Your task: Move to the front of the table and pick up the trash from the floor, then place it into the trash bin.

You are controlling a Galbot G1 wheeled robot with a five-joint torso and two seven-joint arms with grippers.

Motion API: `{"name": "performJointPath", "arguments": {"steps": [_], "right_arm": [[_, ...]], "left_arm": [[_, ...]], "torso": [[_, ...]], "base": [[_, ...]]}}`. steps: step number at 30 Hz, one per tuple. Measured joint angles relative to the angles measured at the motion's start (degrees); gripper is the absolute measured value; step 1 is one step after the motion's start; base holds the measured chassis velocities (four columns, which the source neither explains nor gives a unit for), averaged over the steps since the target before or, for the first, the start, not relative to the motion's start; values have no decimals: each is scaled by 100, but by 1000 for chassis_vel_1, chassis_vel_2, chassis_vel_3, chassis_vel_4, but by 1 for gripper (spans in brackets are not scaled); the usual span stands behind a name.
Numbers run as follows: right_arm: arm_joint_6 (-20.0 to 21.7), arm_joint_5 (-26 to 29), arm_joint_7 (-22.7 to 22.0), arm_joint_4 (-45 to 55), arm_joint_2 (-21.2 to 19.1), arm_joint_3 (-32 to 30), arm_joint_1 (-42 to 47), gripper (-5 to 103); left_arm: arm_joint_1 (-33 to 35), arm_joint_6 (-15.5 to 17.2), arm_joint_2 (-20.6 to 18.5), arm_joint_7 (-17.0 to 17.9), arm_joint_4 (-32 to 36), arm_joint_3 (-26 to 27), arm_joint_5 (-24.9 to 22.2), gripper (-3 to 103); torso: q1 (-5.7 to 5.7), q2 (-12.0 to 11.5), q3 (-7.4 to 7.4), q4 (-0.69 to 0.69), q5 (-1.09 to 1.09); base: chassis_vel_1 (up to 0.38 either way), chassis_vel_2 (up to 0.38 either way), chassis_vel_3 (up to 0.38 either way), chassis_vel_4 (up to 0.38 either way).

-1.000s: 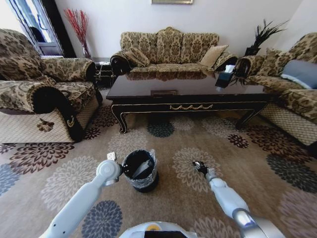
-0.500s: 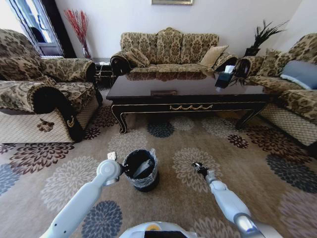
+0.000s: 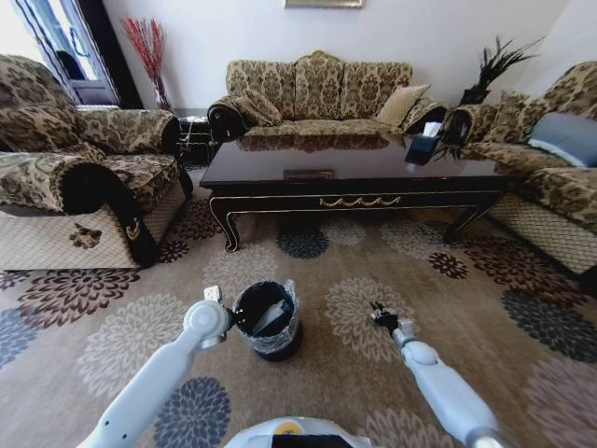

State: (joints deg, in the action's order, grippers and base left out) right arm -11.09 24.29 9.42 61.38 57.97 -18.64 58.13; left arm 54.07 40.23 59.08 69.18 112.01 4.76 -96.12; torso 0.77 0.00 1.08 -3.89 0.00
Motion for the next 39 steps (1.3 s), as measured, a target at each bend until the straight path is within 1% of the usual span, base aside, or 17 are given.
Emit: {"name": "performJointPath", "arguments": {"steps": [5,10,12,14,16,17,19,20,21,22,23,26,28,31,32,35,39], "right_arm": [[102,23,-189,104,4,-90,91,0],[93,-160,-241,-289,83,-171,55,2],[36,-308,-218,-508,132,-204,48,13],[-97,-653,-145,-756,195,-241,27,24],[-147,-776,-129,-835,217,-254,7,24],[-247,-1020,-104,-1040,273,-275,-61,35],[-276,-1078,-97,-1125,295,-277,-96,35],[-302,-1123,-95,-1251,328,-278,-173,45],[-304,-1131,-95,-1292,338,-276,-215,45],[-302,-1131,-96,-1310,338,-267,-242,51],[-302,-1131,-96,-1310,338,-267,-242,51],[-284,-1174,-97,-1343,345,-229,-284,67],[-284,-1230,-98,-1368,355,-226,-292,67],[-289,-1386,-98,-1482,397,-201,-315,83],[-289,-1386,-98,-1482,397,-201,-315,83],[-339,-1604,-102,-1703,448,-189,-406,97],[-379,-1738,-148,-1921,510,-172,-548,101]], "left_arm": [[17,7,81,-1,-11,-51,48,0],[34,11,43,-1,-9,-38,51,0],[34,12,12,-2,-4,-27,50,0],[27,12,3,-4,-1,-27,44,0],[26,12,3,-4,-1,-28,43,0],[22,12,3,-4,-1,-37,40,0],[20,12,4,-5,0,-43,39,0],[19,11,4,-5,0,-51,39,0],[19,11,4,-5,0,-53,38,0],[19,11,1,-5,2,-53,36,0],[19,11,1,-5,2,-53,36,0],[32,10,-14,-5,11,-38,36,0],[40,10,-16,-5,14,-31,37,0],[60,11,-29,-5,19,-21,34,0],[60,11,-29,-5,19,-21,34,0],[31,11,-45,-5,13,-21,27,0],[13,10,-67,-5,12,-21,16,0]], "torso": [[0,0,-1,1,0],[0,0,-1,1,1],[0,0,-1,1,1],[0,0,-1,0,1],[0,0,-1,0,0],[0,0,-1,0,0],[0,0,-1,0,1],[0,0,-1,0,1],[0,0,-1,1,0],[0,0,-1,1,-1],[0,0,-1,1,-1],[0,0,-1,1,-1],[0,0,-1,1,-1],[0,0,-1,1,-1],[0,0,-1,1,-1],[0,0,-1,0,-1],[0,0,-1,0,0]], "base": [[0,0,0,0],[0,0,0,0],[0,0,0,0],[0,0,0,0],[0,0,0,0],[0,0,0,0],[0,0,0,0],[0,0,0,0],[0,0,0,0],[0,0,0,0],[0,0,0,0],[0,0,0,0],[0,0,0,0],[0,0,0,0],[0,0,0,0],[0,0,0,0],[0,0,0,0]]}}
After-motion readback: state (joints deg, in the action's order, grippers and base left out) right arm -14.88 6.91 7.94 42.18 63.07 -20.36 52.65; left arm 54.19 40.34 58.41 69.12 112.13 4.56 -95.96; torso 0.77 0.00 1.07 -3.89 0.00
